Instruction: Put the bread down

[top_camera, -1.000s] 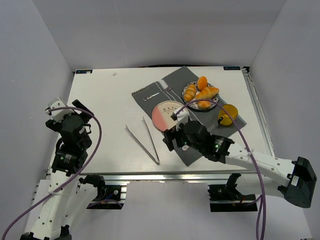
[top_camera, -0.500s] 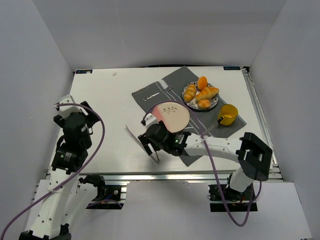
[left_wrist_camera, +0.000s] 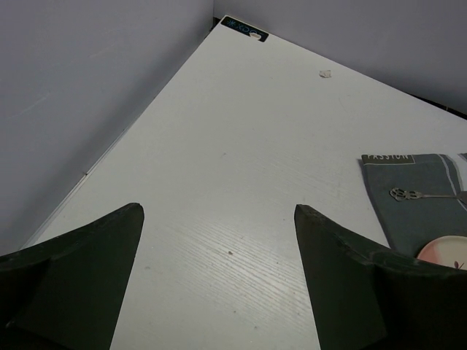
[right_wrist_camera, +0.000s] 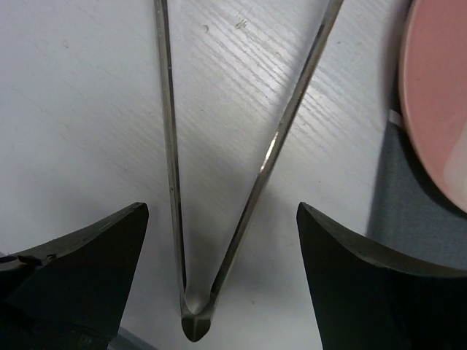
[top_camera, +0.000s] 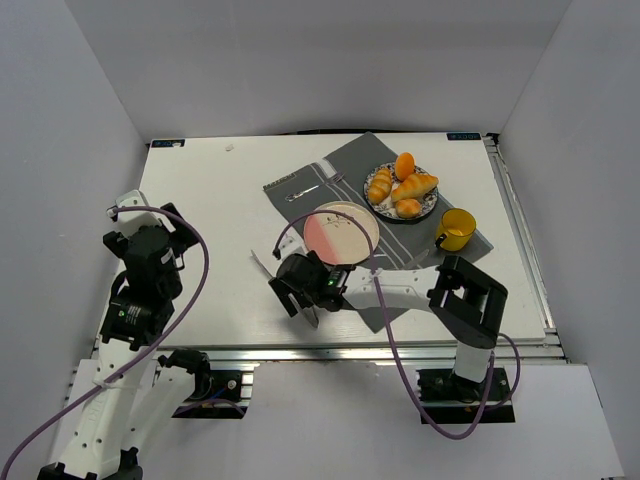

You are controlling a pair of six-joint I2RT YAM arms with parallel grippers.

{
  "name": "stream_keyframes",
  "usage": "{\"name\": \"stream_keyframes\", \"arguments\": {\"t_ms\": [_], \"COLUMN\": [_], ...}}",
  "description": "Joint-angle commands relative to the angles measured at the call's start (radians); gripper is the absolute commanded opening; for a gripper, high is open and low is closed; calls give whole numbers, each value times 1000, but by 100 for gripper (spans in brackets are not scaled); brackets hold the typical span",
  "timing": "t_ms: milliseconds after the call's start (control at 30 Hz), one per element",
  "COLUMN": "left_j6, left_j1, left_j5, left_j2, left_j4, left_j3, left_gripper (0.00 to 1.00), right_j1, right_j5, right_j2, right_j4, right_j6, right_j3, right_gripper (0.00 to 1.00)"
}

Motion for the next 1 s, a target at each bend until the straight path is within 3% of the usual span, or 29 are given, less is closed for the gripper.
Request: {"name": "stream_keyframes", "arguments": {"t_ms": [0,267,633,733,767,867,967], "left_j6": [0,2,0,3,2,6,8], "left_j1": [-3,-3,-3,-3,-3,-3,-3], "left_j5": [-14,-18,-18,-20,-21,-24,-26], "left_j2": [2,6,14,15,14,14,15], "left_j4": [-11,-10,-7,-11,-10,-8,-5], "left_j3": [8,0,-15,-17,-17,-15,-17], "left_gripper": [95,95,95,95,95,95,95], "right_j1": [-1,-20,-29,-29,-29,-29,-29], "right_j5": [-31,-91,-45,-32,-21,7,19], "right_j2": [24,90,142,154,156,145,121], "right_j4": [60,96,113,72,64,37,0], "right_j6": [20,25,64,84,89,118,137], "right_j3": [51,43,40,55,60,66,84], "right_gripper": [89,89,87,76,65,48,44]}}
